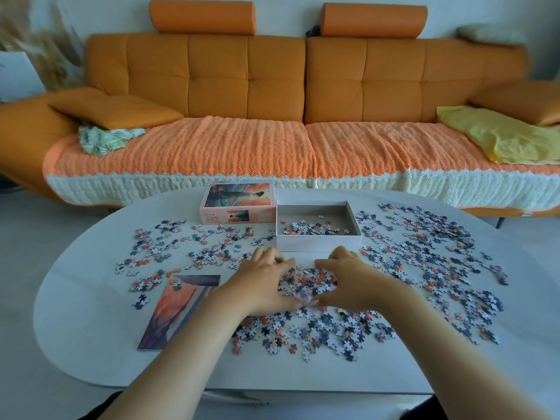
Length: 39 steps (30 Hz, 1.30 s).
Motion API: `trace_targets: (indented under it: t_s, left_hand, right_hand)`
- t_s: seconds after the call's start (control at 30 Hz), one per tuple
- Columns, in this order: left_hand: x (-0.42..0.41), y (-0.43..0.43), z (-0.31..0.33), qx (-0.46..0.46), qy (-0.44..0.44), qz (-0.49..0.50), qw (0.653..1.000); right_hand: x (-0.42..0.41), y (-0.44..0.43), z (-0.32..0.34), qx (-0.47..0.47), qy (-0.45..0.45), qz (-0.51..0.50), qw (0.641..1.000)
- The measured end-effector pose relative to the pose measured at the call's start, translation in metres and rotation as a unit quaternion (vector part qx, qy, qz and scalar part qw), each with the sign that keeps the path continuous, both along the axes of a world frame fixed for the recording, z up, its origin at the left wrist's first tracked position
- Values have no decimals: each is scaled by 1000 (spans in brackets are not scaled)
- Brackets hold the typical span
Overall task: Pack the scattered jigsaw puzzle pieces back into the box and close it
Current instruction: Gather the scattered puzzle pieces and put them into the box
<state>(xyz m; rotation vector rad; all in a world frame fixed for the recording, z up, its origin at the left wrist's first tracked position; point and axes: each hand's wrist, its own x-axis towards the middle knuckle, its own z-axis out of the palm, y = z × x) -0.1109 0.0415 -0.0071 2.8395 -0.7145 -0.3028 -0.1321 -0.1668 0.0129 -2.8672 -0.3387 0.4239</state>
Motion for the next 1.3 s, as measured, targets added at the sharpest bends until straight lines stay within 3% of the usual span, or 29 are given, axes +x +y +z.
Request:
trace_targets:
  t_s: [0.33,0.6,0.83,1.03,1.3]
  left_hand:
    - [10,-10,0,-130,-20,17,991]
    - [21,-19,5,-198,-6,40,979]
    - [53,-30,30,-304,-44,76,949]
    - [79,-42,29,-310,-133,95,937]
    - [87,-42,10,-204,-148,37,967]
  right_hand:
    - [15,25,-5,74,-62,-42,994]
    - [30,16,6,149,-38,-86,984]
    - [56,1,31,207,-142,-115,961]
    - [78,4,24,208,-255,-119,937]
    - [90,-3,10,164,-245,-103,950]
